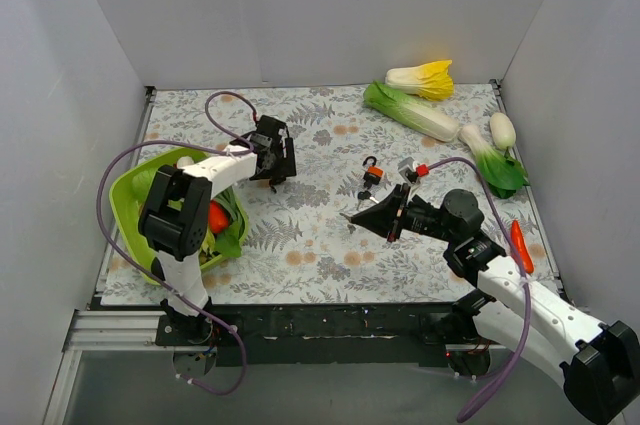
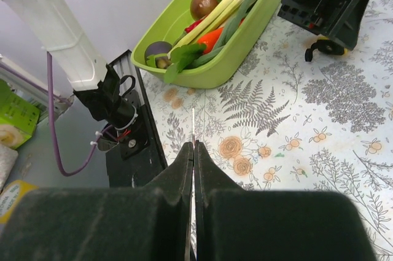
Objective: Unlock with the key
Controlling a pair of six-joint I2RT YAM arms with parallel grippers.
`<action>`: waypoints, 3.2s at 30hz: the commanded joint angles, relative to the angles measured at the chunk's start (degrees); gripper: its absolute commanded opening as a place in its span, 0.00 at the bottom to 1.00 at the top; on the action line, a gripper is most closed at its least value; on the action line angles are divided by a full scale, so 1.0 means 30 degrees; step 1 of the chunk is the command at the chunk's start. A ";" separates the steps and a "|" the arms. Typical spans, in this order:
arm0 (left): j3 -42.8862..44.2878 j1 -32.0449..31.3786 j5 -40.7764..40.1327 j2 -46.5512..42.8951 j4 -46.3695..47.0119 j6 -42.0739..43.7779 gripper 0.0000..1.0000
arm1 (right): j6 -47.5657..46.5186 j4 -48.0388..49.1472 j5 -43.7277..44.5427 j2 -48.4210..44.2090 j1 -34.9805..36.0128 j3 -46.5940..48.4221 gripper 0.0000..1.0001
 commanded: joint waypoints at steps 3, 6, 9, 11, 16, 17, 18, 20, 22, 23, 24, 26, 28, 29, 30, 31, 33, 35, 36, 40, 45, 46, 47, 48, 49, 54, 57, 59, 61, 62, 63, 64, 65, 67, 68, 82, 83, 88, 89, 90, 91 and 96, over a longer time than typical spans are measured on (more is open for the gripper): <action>0.0672 0.0122 0.0381 0.0862 0.0212 -0.0295 0.70 | 0.0214 0.1842 -0.0927 0.0384 -0.0009 -0.0203 0.01; 0.0906 0.0151 0.0323 0.1129 -0.0081 -0.0354 0.70 | 0.0156 0.1900 -0.1016 0.0414 -0.0038 -0.0232 0.01; 0.0935 0.0122 0.0322 0.1159 -0.0081 -0.0383 0.68 | 0.0126 0.1930 -0.1045 0.0443 -0.0038 -0.0262 0.01; 0.0935 0.0151 0.0498 0.1304 -0.0052 -0.0325 0.65 | 0.0184 0.2105 -0.1045 0.0589 -0.0067 -0.0291 0.01; 0.1053 0.0122 0.0733 0.1715 -0.0198 -0.0119 0.55 | 0.0711 0.2925 -0.1221 0.0853 -0.0038 -0.0467 0.01; 0.0995 0.0122 0.0733 0.1773 -0.0228 -0.0119 0.55 | 0.0741 0.2955 -0.1221 0.0882 -0.0038 -0.0467 0.01; 0.0994 0.0151 0.0733 0.1803 -0.0257 -0.0090 0.55 | 0.0741 0.2955 -0.1221 0.0911 -0.0038 -0.0467 0.01; 0.1082 0.0151 0.0820 0.1949 -0.0257 -0.0032 0.55 | 0.0770 0.2955 -0.1221 0.0941 -0.0038 -0.0525 0.01; 0.1286 0.0151 0.0879 0.2154 -0.0345 0.0056 0.54 | 0.0741 0.3014 -0.1250 0.1029 -0.0038 -0.0613 0.01; 0.1345 0.0122 0.0966 0.2300 -0.0374 0.0115 0.53 | 0.0770 0.3043 -0.1250 0.1029 -0.0009 -0.0584 0.01; 0.1404 0.0151 0.0996 0.2388 -0.0461 0.0173 0.52 | 0.0800 0.3014 -0.1308 0.1087 -0.0038 -0.0584 0.01; 0.1551 0.0151 0.1113 0.2564 -0.0579 0.0348 0.50 | 0.0829 0.3014 -0.1367 0.1088 -0.0009 -0.0613 0.01; 0.1580 0.0151 0.1114 0.2799 -0.0784 0.0524 0.44 | 0.0830 0.3014 -0.1338 0.1029 -0.0038 -0.0642 0.01; 0.1580 0.0122 0.1114 0.2857 -0.0814 0.0670 0.41 | 0.0800 0.2956 -0.1280 0.1000 -0.0038 -0.0671 0.01; 0.1580 0.0151 0.1201 0.2974 -0.0872 0.0788 0.32 | 0.0771 0.2926 -0.1193 0.1000 -0.0038 -0.0730 0.01; 0.1638 0.0151 0.1288 0.3033 -0.0901 0.0818 0.28 | 0.0742 0.2897 -0.1163 0.0971 -0.0038 -0.0730 0.01; 0.1872 0.0122 0.1754 0.3092 -0.1018 0.0906 0.16 | 0.0712 0.2867 -0.1017 0.1116 -0.0067 -0.0818 0.01; 0.2106 0.0151 0.2195 0.2976 -0.1048 0.0848 0.08 | 0.0741 0.2867 -0.0987 0.1204 -0.0038 -0.0818 0.01; 0.2166 0.0151 0.2546 0.2917 -0.0961 0.0645 0.04 | 0.0712 0.2751 -0.0900 0.1321 -0.0038 -0.0818 0.01; 0.2049 0.0122 0.5964 0.1923 0.0267 -0.0407 0.00 | -0.0426 0.1845 -0.0227 0.1994 -0.0038 -0.0819 0.01; 0.1409 0.0122 0.9457 0.0195 0.2401 -0.2372 0.00 | -0.0519 0.1139 0.1700 0.2757 0.0107 -0.0818 0.01; 0.1086 0.0180 1.0014 -0.0185 0.2931 -0.3303 0.00 | -0.0460 0.1226 0.2173 0.2815 0.0369 -0.0818 0.01; 0.0560 0.0181 1.0948 -0.1059 0.3516 -0.3806 0.00 | -0.0141 0.1372 0.2641 0.3019 0.0546 -0.0847 0.01; 0.0033 0.0210 1.1276 -0.1561 0.4827 -0.4333 0.00 | 0.0095 0.1605 0.3719 0.3166 0.0751 -0.0906 0.01; -0.1220 0.0210 1.1454 -0.2088 0.5594 -0.4918 0.00 | 0.0329 0.2043 0.4310 0.3371 0.1217 -0.0935 0.01; -0.4656 0.0444 1.2012 -0.5775 1.0251 -0.8553 0.00 | 0.1297 0.3539 0.8378 0.5858 0.3210 -0.0264 0.01; -0.5858 0.0445 1.0994 -0.7098 1.0845 -0.9344 0.00 | 0.1269 0.4096 1.0516 0.7646 0.4383 0.0849 0.01; -0.7170 0.0444 1.0491 -0.8446 1.1776 -1.0019 0.00 | 0.1531 0.4999 1.1257 0.8756 0.4824 0.1289 0.01; -0.7821 0.0445 0.9905 -0.9353 1.2134 -1.0927 0.00 | 0.1940 0.5706 1.2544 0.9288 0.5087 0.1700 0.01; -0.8056 0.0444 0.9700 -0.9533 1.2222 -1.1162 0.00 | 0.2030 0.5854 1.3070 0.9639 0.5176 0.1846 0.01; -0.8377 0.0473 0.9553 -0.9738 1.2252 -1.1425 0.00 | 0.2088 0.6349 1.3859 0.9787 0.5235 0.2080 0.01; -0.8439 0.0445 0.9174 -0.9885 1.2195 -1.1689 0.00 | 0.2147 0.6499 1.4215 0.9934 0.5351 0.2198 0.01; -0.8555 0.0444 0.9054 -1.0147 1.2310 -1.1778 0.00 | 0.2235 0.6732 1.4508 1.0167 0.5410 0.2315 0.01; -0.8791 0.0444 0.8994 -1.0296 1.2428 -1.2128 0.00 | 0.2207 0.7230 1.5037 1.0432 0.5498 0.2782 0.01; -0.8820 0.0444 0.9023 -1.0267 1.2428 -1.2189 0.00 | 0.2206 0.7262 1.5155 1.0723 0.5557 0.2959 0.01; -0.8645 0.0415 0.9815 -0.9712 1.2986 -1.1721 0.00 | 0.2382 0.7672 1.5068 1.2396 0.5616 0.4806 0.01; -0.8644 0.0444 0.9873 -0.9710 1.2985 -1.1721 0.00 | 0.2324 0.7672 1.5126 1.2454 0.5616 0.4894 0.01; -0.8615 0.0357 0.9991 -0.9564 1.2956 -1.1663 0.00 | 0.2089 0.7438 1.5214 1.2571 0.5616 0.5275 0.01; -0.8615 0.0356 0.9991 -0.9535 1.2985 -1.1662 0.00 | 0.2089 0.7438 1.5214 1.2543 0.5616 0.5333 0.01; -0.8615 0.0298 0.9962 -0.9535 1.3014 -1.1604 0.00 | 0.2089 0.7409 1.5214 1.2543 0.5616 0.5363 0.01; -0.8557 0.0298 0.9990 -0.9506 1.2956 -1.1488 0.00 | 0.2089 0.7408 1.5214 1.2543 0.5616 0.5363 0.01; -0.8498 0.0298 0.9962 -0.9417 1.2955 -1.1399 0.00 | 0.2059 0.7292 1.5214 1.2805 0.5616 0.5626 0.01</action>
